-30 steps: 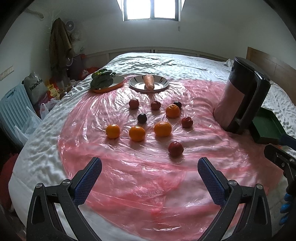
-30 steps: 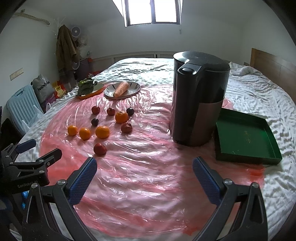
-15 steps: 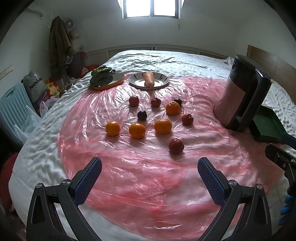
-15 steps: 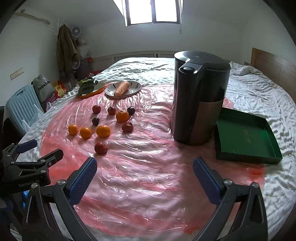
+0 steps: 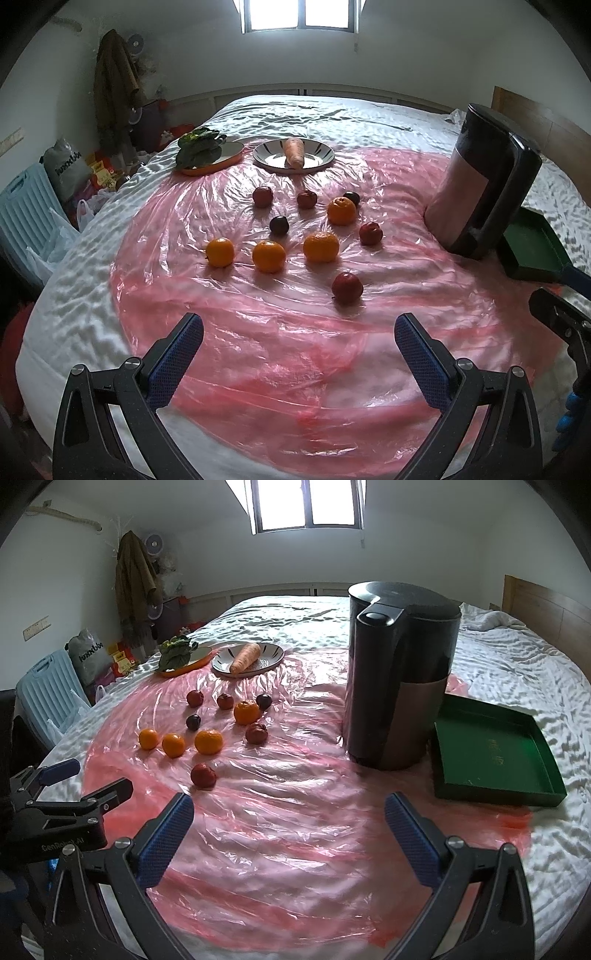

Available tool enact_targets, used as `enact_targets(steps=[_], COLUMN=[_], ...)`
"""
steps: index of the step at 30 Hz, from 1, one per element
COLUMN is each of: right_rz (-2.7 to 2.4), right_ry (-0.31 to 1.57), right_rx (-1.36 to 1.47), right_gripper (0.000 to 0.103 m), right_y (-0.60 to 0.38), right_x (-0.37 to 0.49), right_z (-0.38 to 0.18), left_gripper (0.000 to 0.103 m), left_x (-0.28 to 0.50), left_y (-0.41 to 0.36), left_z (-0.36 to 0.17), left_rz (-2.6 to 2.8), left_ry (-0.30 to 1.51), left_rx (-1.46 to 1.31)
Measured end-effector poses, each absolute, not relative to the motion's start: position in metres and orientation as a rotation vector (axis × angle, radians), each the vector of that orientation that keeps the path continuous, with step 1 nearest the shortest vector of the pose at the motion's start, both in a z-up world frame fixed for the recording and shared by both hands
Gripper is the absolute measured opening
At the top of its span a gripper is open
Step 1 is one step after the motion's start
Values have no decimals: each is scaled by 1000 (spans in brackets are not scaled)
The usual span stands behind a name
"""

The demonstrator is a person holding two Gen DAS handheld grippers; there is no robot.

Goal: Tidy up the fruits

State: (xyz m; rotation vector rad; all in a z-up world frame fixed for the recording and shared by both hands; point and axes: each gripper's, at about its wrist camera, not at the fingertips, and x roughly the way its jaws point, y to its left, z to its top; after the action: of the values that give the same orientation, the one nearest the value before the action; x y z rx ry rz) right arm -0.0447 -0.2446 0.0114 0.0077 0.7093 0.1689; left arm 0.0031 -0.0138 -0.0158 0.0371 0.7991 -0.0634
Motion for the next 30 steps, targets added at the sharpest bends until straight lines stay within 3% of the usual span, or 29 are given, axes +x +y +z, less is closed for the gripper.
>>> enact_targets(steps=[18,30], right_rz=[229,373], right_ry=[722,780], right_rx=[15,6], right_gripper=[103,103], right_y=[-238,-201], right_x=[-38,-9], right_z=[4,-16], left_gripper=[102,102], left_x=[10,26], left_y=[-12,40], left_z=[-21,-41], left_rz=[-59,0], left_ry=[812,849], left_rx=[73,61])
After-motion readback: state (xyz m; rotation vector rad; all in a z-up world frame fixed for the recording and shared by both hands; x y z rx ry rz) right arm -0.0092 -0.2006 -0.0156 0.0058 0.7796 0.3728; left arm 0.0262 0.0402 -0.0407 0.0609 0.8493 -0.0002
